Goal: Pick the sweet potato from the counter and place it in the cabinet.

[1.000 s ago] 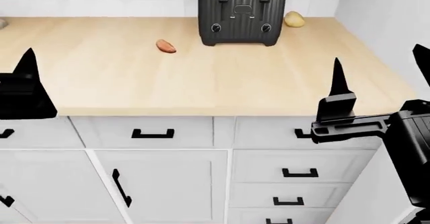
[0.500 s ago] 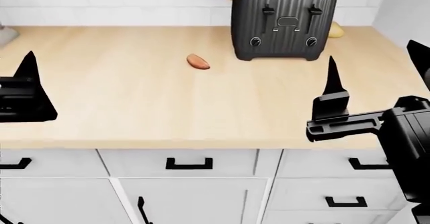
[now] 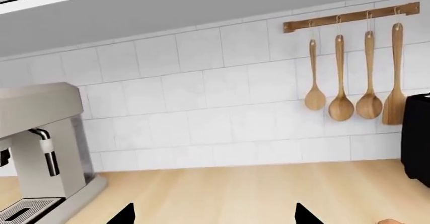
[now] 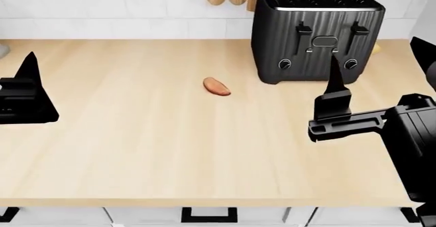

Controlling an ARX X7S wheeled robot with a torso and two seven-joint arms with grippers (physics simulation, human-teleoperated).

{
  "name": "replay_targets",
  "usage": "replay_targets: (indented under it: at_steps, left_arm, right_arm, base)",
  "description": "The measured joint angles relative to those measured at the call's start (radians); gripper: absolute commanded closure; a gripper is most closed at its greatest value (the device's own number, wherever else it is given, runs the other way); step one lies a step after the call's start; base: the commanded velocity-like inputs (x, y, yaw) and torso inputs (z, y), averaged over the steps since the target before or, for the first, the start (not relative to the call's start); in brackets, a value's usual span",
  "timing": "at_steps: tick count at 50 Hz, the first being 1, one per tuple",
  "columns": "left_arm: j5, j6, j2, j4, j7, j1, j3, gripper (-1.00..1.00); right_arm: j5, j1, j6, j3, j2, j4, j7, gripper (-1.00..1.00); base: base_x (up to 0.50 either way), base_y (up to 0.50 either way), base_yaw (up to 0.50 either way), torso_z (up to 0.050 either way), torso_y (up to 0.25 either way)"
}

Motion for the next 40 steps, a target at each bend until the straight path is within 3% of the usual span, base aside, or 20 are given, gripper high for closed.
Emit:
replay_targets:
  at_steps: [30, 40]
  left_arm:
    - [0.024, 0.023, -0.005, 0.004, 0.024, 0.017, 0.000, -1.00]
    - [0.023, 0.035, -0.010, 0.006, 0.025, 0.022, 0.001, -1.00]
  right_arm:
    - [0.003, 0.017, -0.026, -0.029, 0.020, -0.004, 0.011, -1.00]
    - [0.006, 0.021, -0.036, -0.038, 0.028, -0.006, 0.015, -1.00]
  base:
    - [0.27, 0.09, 0.00, 0.000, 0.001]
    - [0.04, 0.00, 0.00, 0.000, 0.001]
